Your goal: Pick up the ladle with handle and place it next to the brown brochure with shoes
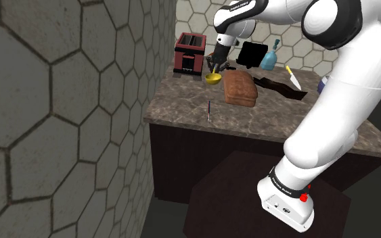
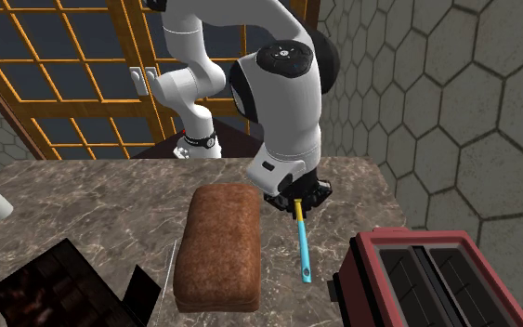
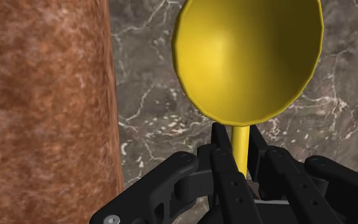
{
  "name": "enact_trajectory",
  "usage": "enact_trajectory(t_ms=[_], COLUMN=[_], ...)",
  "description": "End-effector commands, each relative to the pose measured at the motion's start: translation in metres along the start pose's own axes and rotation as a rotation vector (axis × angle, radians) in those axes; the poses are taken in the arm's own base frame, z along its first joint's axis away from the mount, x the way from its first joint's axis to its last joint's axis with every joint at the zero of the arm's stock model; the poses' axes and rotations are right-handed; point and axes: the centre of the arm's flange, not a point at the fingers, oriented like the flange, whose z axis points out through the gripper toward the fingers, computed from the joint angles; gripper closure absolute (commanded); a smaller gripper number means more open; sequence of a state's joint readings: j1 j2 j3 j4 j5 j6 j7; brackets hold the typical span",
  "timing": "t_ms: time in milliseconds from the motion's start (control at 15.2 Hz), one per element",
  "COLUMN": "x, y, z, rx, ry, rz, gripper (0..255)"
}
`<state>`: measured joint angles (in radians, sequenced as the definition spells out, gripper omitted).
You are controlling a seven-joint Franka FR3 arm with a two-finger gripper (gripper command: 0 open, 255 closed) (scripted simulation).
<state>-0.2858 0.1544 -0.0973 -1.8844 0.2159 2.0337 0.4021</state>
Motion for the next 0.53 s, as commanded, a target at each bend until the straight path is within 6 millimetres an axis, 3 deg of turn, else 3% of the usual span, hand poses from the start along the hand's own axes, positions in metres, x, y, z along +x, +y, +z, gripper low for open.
enact_trajectory(t_ms=[0, 462], x=[0.0, -0.003], y=[-0.001, -0.007], z=[-0.01, -0.047], rx=[0.0, 0.0], ry=[0.0, 0.0], rz=[0.0, 0.0], gripper=[255, 255])
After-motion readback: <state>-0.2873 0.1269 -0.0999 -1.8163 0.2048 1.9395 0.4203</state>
